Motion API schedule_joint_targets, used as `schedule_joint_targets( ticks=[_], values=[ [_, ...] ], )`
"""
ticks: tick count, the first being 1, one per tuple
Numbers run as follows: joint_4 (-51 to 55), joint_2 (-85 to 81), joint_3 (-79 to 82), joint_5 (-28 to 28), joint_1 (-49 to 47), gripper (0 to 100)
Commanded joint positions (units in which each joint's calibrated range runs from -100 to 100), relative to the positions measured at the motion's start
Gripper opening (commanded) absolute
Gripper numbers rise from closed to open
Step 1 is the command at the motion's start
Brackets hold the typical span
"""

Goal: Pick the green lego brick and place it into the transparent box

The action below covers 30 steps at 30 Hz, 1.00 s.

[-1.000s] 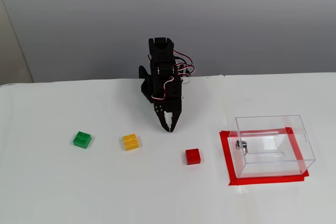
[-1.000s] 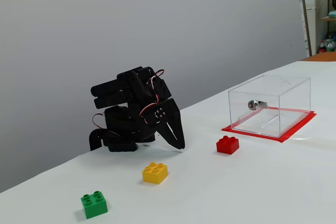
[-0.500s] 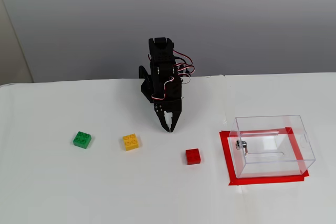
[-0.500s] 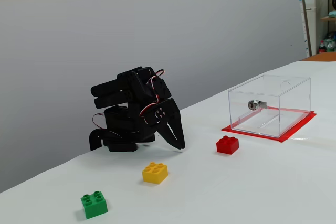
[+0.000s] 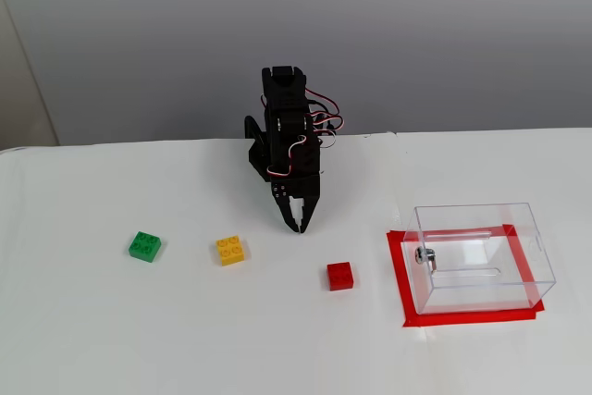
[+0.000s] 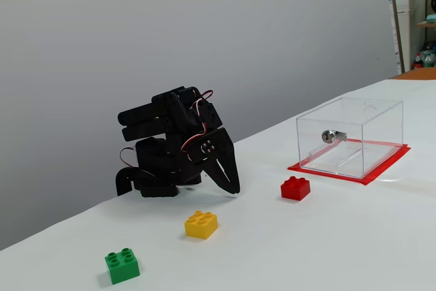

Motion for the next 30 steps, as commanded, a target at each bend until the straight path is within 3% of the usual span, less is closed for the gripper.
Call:
schedule_joint_targets(
  ticks=[1,30],
  values=[
    [0.2,-0.4,-1.5,0.2,0.4,1],
    [0.2,-0.4,-1.5,0.0,-0.2,1]
  ],
)
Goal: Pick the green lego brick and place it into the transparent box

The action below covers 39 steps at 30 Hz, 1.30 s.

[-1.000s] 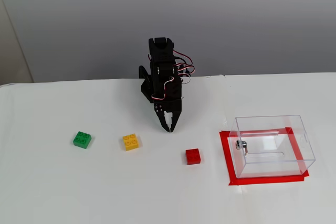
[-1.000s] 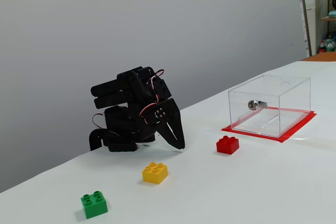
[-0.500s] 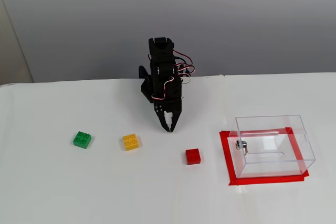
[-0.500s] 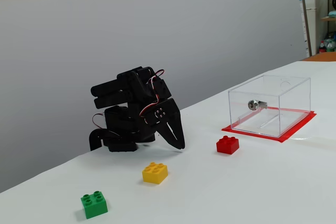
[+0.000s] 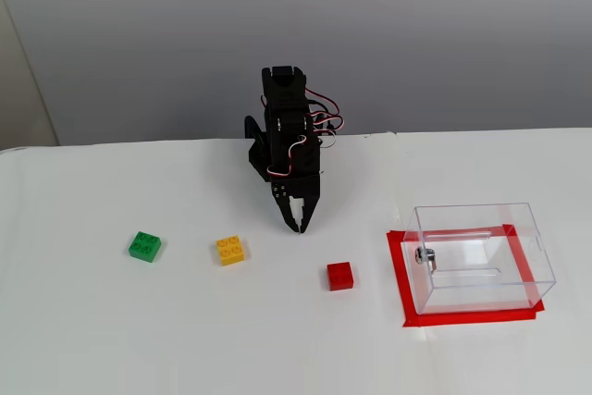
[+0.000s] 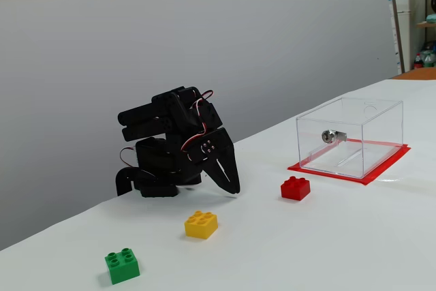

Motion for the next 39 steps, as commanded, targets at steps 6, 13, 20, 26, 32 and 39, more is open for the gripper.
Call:
schedule_joint_targets(
  ticks=[6,13,20,26,32,39],
  values=[
    [-0.9,-0.3,-1.5,-0.2,0.4,1],
    [-7.5,0.5,-5.0,-0.3,4.1,1],
    [-8.8,14.0,-17.5,-0.3,8.5,1],
    [-8.9,26.6,-30.0,-2.7,12.5,1],
    [-8.3,36.2,-40.8,-4.6,20.9,1],
    [-8.9,47.8,-46.8,-4.1,37.9,1]
  ],
)
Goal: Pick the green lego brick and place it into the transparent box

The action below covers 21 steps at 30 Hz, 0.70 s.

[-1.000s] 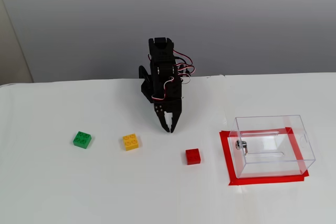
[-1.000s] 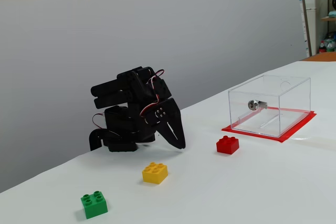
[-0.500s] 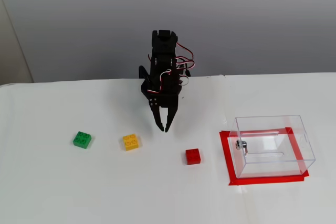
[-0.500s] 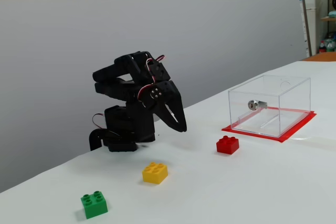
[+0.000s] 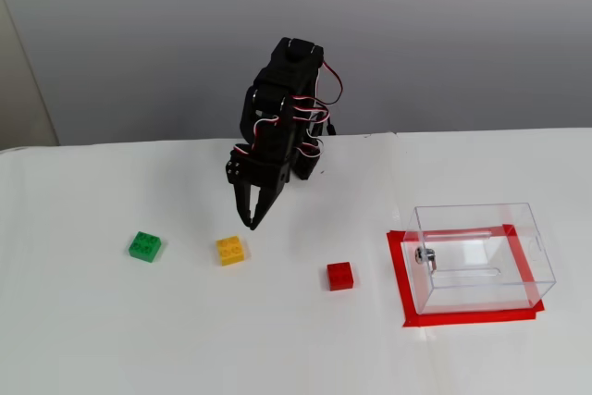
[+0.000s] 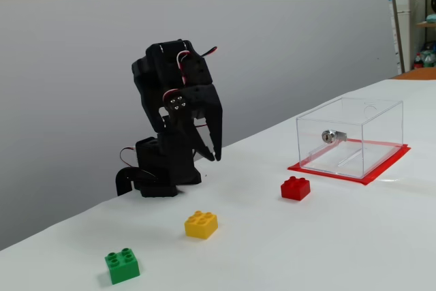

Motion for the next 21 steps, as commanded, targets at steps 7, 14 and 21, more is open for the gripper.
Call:
schedule_joint_targets(
  ticks=[7,14,21],
  values=[
    [-0.9,14.7,-14.3,0.9,16.1,2],
    [-4.3,24.9,-18.4,5.1,21.6,1],
    [-18.1,31.7,-18.5,11.1,27.5,1]
  ],
)
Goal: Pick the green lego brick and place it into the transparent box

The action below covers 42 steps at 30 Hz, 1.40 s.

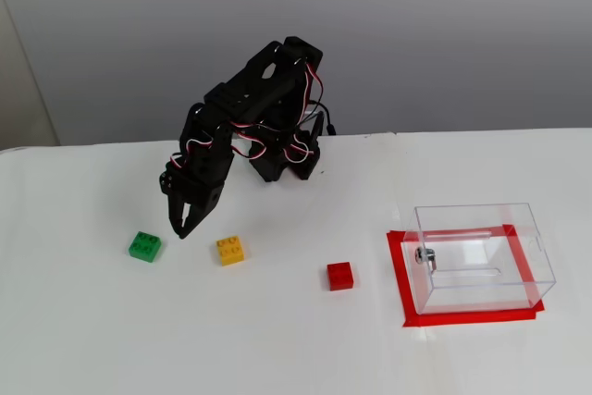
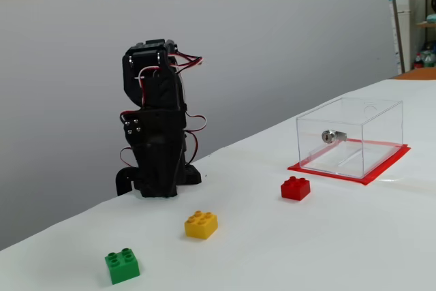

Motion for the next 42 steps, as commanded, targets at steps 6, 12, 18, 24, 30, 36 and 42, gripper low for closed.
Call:
schedule_joint_targets(
  ticks=[6,12,18,24,30,36,42],
  values=[
    [-8.7,6.9,-2.5,8.0,4.6,2],
    [-8.7,9.3,-2.0,11.3,7.6,6],
    [-8.7,11.3,-1.8,11.4,9.4,29],
    [-8.7,13.6,-2.4,11.9,9.1,33],
    [-9.4,15.6,-2.3,13.0,8.0,38],
    [-11.1,19.1,-2.7,13.0,7.4,37],
    [-15.7,22.9,-2.7,13.1,7.2,37]
  ],
)
